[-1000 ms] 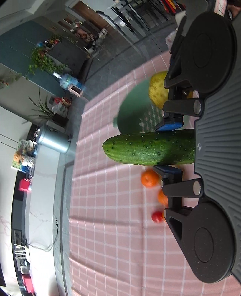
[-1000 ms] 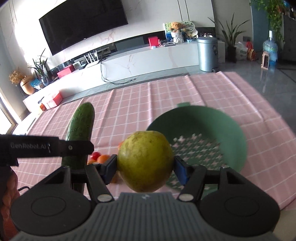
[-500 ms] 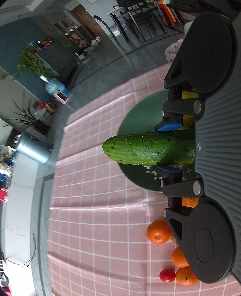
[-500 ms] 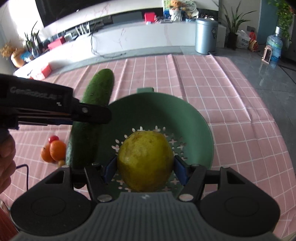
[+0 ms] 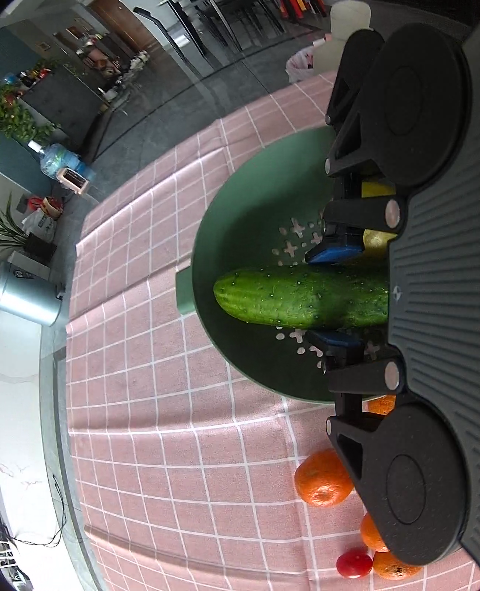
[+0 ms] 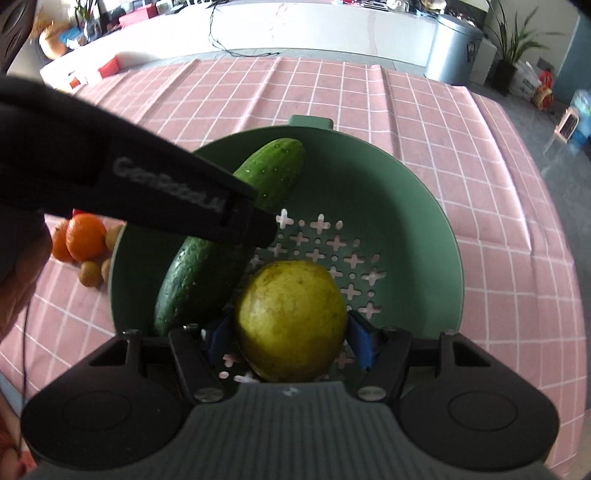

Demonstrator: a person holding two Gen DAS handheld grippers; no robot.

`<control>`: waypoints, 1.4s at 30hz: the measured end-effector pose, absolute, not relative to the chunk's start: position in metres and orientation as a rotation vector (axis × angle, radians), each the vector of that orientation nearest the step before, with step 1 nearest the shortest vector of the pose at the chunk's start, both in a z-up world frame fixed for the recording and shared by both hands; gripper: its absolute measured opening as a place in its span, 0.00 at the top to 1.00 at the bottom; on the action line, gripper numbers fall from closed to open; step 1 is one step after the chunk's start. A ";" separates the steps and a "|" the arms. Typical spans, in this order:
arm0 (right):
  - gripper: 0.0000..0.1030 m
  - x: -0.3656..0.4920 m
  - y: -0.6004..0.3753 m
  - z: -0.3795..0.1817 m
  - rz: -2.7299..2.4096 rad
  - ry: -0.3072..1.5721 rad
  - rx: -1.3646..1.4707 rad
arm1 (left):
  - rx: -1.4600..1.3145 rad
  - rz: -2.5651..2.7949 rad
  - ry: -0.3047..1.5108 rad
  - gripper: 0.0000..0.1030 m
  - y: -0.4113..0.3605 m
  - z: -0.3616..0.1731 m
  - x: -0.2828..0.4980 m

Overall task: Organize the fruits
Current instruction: 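Carry the cucumber and pomelo with both tools over the green colander, then open both tools to drop cucumber and pomelo into the colander, withdraw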

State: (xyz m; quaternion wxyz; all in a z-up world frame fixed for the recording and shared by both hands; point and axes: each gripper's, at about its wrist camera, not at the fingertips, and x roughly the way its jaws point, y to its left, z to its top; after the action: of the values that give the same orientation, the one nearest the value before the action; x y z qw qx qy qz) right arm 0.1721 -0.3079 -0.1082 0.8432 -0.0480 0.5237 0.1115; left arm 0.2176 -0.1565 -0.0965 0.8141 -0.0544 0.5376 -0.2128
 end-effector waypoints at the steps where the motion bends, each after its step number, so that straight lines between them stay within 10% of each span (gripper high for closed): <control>1: 0.40 0.172 -0.306 -0.109 0.239 1.105 -0.121 | -0.107 -0.447 1.147 0.59 -0.157 -0.097 0.217; 24: 0.37 0.198 -0.291 -0.120 0.210 1.211 -0.242 | -0.150 -0.435 1.014 0.42 -0.134 -0.047 0.202; 42: 0.26 0.156 -0.278 -0.051 0.123 0.925 -0.105 | -0.025 -0.399 0.874 0.42 -0.084 -0.010 0.151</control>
State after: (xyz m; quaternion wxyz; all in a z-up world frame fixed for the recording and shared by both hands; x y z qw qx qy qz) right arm 0.1558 -0.2783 -0.0510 0.8917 -0.0507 0.4459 0.0593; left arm 0.1508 -0.0840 -0.0104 0.8867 -0.0120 0.4204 -0.1919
